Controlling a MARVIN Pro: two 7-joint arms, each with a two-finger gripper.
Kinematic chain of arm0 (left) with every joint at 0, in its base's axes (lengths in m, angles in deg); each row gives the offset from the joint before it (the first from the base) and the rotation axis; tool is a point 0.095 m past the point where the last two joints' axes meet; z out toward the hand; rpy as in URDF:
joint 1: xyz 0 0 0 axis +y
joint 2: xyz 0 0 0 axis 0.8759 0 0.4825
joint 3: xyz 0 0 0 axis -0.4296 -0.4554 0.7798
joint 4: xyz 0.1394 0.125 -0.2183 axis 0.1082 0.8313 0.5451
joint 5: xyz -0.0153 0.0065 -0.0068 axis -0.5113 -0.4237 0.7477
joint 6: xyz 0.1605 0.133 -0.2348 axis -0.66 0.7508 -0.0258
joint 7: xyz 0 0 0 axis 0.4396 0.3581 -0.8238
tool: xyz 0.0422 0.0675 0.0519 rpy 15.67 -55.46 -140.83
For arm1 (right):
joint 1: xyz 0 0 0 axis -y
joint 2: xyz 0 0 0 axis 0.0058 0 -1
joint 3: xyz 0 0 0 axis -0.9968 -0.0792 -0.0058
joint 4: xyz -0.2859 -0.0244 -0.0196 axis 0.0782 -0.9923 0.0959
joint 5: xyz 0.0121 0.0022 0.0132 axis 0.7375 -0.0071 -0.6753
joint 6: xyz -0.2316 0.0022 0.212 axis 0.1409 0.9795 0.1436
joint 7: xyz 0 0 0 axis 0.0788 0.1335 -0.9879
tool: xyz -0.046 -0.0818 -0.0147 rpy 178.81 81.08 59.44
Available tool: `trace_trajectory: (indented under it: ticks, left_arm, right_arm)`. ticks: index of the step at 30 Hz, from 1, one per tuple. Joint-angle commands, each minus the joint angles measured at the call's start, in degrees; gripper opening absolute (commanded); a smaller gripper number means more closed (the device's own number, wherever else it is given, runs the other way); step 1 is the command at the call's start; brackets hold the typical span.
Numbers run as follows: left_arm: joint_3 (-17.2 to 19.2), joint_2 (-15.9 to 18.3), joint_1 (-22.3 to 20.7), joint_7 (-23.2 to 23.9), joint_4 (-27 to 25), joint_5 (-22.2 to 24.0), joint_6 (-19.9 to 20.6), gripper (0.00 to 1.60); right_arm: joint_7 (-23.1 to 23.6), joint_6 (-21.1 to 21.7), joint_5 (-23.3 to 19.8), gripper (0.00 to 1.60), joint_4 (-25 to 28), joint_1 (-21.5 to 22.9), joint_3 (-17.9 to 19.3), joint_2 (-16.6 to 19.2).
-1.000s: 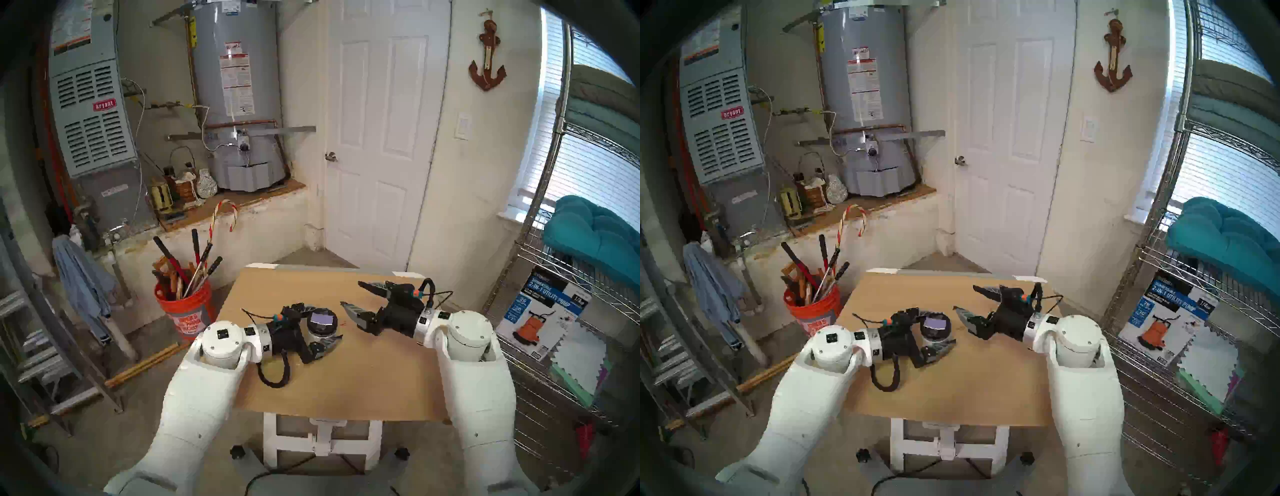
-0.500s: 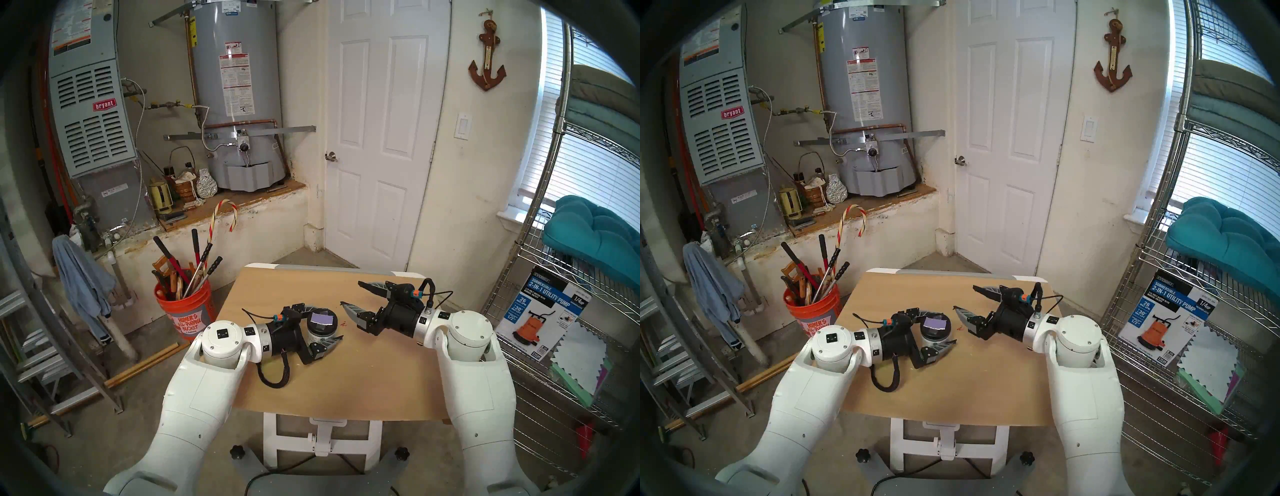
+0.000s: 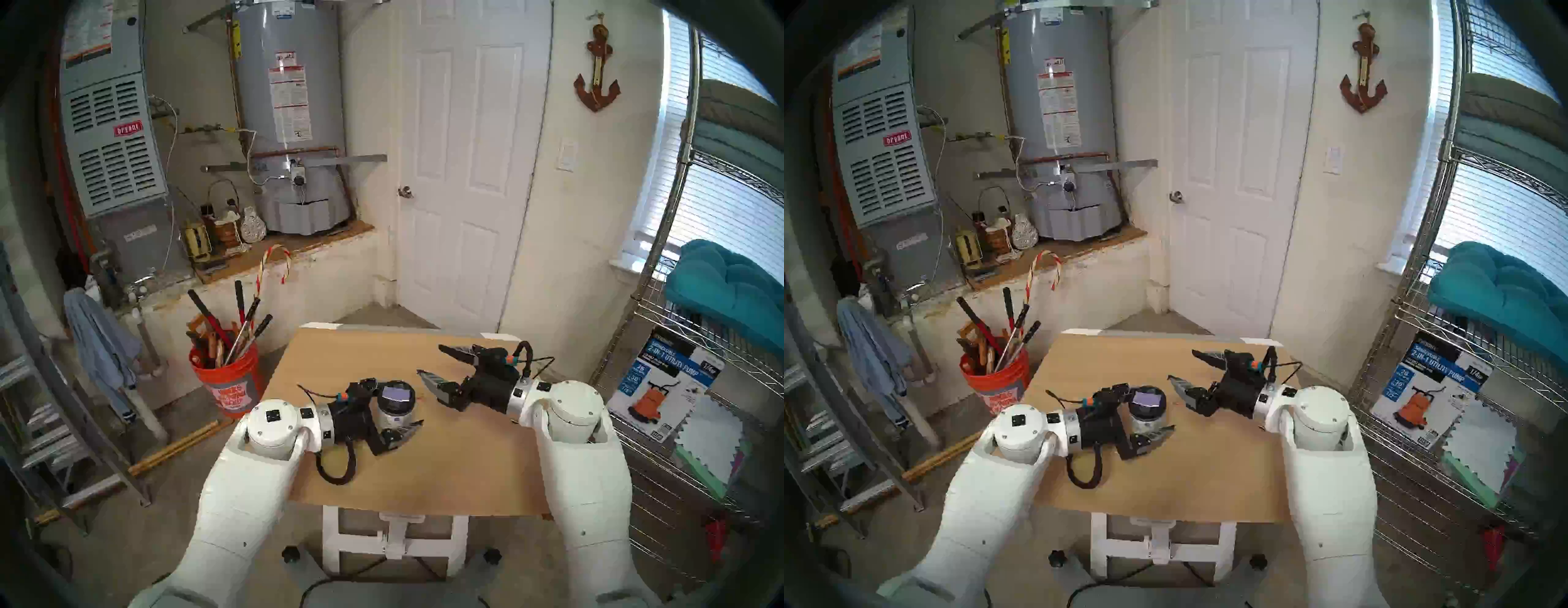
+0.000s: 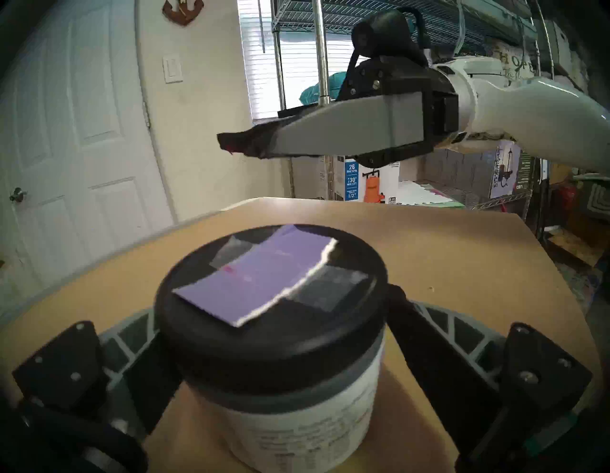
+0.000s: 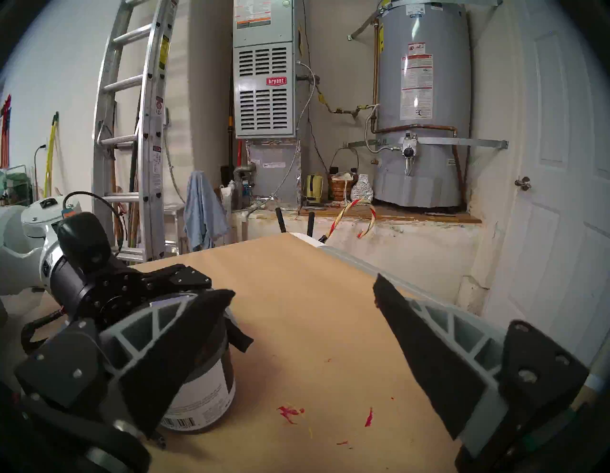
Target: Open paint jar
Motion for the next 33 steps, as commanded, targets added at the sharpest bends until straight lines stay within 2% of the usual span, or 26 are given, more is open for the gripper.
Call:
trace_trajectory:
  ticks: [1, 6, 11, 18, 26, 28, 33]
  left_arm:
    - [0.99, -1.35, -2.31, 1.38, 2.41, 3.03, 0.26, 1.6]
    - [0.59, -1.26, -3.76, 2.88, 3.28, 3.08, 4.18, 1.6]
    - [0.67, -0.81, -5.48, 5.8, 4.43, 4.16, 6.16, 1.6]
    - [-0.56, -0.3, -6.72, 8.2, 4.46, 3.12, 10.78, 1.6]
    - [-2.06, 2.37, -5.26, 10.29, -0.95, 1.55, 16.77, 1.6]
    - [-2.42, 3.3, -5.11, 11.13, -2.36, 1.06, 19.38, 1.6]
    - [-1.99, 3.67, -5.56, 13.11, -2.02, 1.93, 22.83, 1.6]
  right_arm:
    - [-0.06, -0.15, -0.29, 1.6, 1.17, 0.69, -0.03, -0.31]
    - [-0.06, -0.16, -0.29, 1.6, 1.17, 0.7, -0.03, -0.3]
    - [-0.05, -0.16, -0.29, 1.6, 1.16, 0.7, -0.03, -0.3]
    - [-0.05, -0.16, -0.29, 1.6, 1.16, 0.7, -0.02, -0.31]
    - [-0.05, -0.16, -0.29, 1.6, 1.16, 0.7, -0.02, -0.31]
    - [-0.05, -0.16, -0.29, 1.6, 1.16, 0.7, -0.02, -0.31]
    - [-0.05, -0.16, -0.29, 1.6, 1.17, 0.69, -0.02, -0.31]
